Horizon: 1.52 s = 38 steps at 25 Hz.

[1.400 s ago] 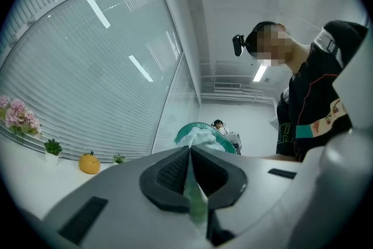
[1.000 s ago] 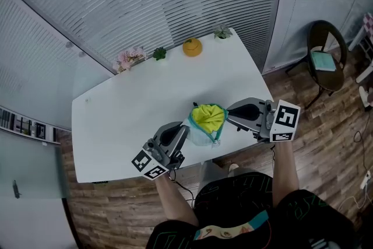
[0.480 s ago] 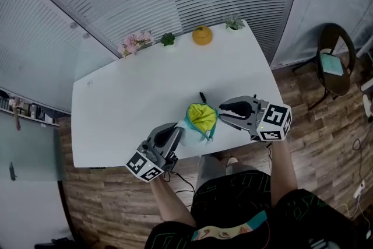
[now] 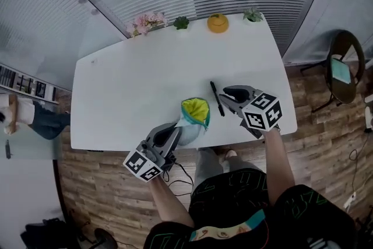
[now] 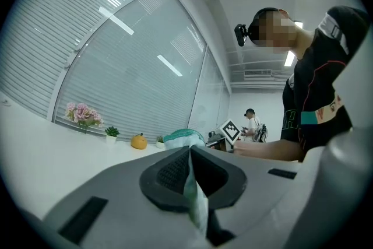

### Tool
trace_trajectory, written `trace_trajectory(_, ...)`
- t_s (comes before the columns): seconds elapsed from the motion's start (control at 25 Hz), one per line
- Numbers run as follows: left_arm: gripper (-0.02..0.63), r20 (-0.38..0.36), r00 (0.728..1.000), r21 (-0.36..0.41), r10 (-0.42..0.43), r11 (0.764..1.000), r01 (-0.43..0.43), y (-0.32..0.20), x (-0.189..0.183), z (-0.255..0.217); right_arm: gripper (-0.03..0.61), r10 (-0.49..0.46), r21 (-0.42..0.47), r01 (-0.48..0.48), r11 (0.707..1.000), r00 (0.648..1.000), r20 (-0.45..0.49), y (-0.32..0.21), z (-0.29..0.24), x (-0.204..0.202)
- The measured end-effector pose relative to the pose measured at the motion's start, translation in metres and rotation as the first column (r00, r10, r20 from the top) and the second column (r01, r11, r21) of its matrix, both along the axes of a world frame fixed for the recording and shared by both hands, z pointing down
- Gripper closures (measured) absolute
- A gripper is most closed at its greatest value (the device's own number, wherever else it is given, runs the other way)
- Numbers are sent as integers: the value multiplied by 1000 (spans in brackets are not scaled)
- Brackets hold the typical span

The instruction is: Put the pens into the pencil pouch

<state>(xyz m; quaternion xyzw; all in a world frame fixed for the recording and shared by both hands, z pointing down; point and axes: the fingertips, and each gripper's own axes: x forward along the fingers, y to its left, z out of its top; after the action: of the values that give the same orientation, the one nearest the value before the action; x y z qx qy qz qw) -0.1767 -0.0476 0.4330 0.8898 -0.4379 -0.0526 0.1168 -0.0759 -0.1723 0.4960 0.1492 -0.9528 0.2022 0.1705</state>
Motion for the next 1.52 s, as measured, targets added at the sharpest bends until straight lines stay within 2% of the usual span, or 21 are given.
trace_trajectory(0.16,611,-4,1000,-10,-18,1000,17,9,-6,5,499,29,-55,-35,998,994,-110,-10,21,-15)
trace_trajectory(0.32,611,-7,999,-12,-43,999,43,19,-14,3,485,15,-91,-35,995,977,-211,-13,39,-29)
trace_trajectory(0.64,611,-18,997,-27,-74,997,74,29,-26,10,457,-26,-168,-50,984,906,-422,-39,85,-47)
trace_trajectory(0.88,611,-31,996,-40,-86,996,85,34,-37,14,457,-38,-209,-74,975,872,-488,-63,102,-60)
trace_trajectory(1.08,611,-25,996,-55,-88,995,87,35,-46,13,457,-95,-248,-48,968,842,-532,-65,117,-66)
trace_trajectory(1.2,611,-21,996,-57,-82,995,81,35,-50,12,460,-98,-228,-42,973,816,-570,-66,121,-66)
trace_trajectory(1.28,611,-22,997,-59,-79,995,78,35,-52,13,492,-88,-207,-46,977,802,-591,-67,121,-65)
trace_trajectory(1.4,611,-23,997,-63,-73,995,72,33,-53,15,514,-78,-188,-45,981,799,-597,-66,121,-64)
trace_trajectory(1.52,611,-23,998,-64,-63,996,61,30,-51,17,517,-72,-182,-40,983,818,-571,-65,120,-64)
